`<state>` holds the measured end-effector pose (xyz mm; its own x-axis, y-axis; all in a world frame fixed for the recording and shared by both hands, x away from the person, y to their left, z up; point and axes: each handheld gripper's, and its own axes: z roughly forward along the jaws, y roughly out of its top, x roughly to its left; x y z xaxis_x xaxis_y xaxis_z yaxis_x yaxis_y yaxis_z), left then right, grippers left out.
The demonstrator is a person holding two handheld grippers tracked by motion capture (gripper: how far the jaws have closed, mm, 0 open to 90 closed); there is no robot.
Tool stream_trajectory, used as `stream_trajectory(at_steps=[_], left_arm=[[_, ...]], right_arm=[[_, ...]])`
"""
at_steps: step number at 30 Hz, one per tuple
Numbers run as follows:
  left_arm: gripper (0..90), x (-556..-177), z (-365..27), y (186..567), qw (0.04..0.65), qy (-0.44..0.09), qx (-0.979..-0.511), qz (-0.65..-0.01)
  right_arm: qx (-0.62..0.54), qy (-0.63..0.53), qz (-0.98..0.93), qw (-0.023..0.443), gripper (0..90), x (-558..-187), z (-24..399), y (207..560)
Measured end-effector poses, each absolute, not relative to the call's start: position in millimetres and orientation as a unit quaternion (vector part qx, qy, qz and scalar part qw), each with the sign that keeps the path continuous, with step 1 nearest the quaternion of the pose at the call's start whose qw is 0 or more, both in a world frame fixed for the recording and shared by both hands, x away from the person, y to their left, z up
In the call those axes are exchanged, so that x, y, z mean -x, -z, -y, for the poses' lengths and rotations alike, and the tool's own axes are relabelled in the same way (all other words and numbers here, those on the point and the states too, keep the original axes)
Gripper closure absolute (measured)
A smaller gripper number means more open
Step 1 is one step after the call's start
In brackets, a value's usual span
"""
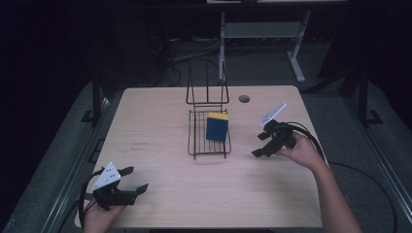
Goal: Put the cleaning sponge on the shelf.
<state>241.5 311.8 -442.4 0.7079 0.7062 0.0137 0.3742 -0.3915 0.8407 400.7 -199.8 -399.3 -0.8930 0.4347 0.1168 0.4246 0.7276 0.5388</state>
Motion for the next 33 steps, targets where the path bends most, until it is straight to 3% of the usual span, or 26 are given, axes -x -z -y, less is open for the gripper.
stream_trajectory(at_steps=[33], left_arm=[[16.2, -241.2, -309.8, 443.2, 0.44, -0.187, -0.813, -0.332]], right_arm=[[-0.247, -0.308, -0.918, 0.023, 19.4, -350.1, 230.5, 414.9]])
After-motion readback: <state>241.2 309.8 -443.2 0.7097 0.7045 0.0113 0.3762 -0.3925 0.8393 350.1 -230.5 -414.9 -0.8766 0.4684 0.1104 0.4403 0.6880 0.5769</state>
